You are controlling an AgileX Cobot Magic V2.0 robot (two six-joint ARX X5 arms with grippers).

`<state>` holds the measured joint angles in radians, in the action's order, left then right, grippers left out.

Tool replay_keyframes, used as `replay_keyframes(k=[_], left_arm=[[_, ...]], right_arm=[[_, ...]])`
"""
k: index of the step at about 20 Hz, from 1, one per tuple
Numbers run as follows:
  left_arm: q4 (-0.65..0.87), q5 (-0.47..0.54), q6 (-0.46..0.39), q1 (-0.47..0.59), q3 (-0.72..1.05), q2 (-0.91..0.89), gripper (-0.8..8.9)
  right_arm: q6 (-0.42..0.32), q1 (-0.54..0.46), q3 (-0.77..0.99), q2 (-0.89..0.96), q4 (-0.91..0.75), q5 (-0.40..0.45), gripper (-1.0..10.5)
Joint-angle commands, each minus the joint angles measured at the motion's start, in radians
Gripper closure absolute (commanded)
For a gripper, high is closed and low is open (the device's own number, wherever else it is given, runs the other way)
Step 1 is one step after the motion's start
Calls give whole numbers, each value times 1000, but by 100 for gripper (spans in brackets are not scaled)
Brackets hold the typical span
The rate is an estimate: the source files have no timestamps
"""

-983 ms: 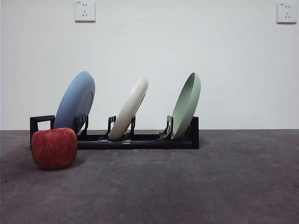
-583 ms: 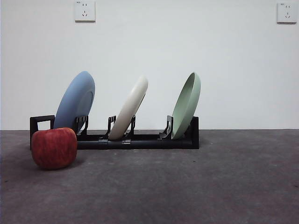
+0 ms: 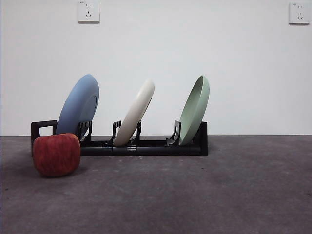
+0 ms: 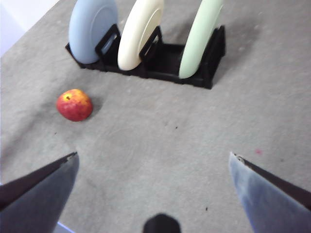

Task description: Take the yellow plate from the plate rack,put the plate on the table,take the apple from the table,put the apple in the plate

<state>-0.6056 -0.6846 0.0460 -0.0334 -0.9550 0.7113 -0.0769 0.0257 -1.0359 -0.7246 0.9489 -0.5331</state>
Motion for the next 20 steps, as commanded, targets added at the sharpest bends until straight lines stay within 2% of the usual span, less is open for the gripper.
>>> replay_keyframes(k=[1, 5, 13, 20], left_arm=[[32, -3, -38, -42, -73, 109, 279], [31, 41, -78, -153, -269, 378, 279], [58, 227, -131, -312, -609, 855, 279], [176, 365, -129, -363, -695, 1100, 279]], right_arm=[[-4, 0, -3, -6, -6, -18, 376], [-2, 0, -3, -18, -5, -18, 376], [-2, 0, -3, -19, -6, -18, 379], [-2, 0, -3, -20, -6, -18, 379]])
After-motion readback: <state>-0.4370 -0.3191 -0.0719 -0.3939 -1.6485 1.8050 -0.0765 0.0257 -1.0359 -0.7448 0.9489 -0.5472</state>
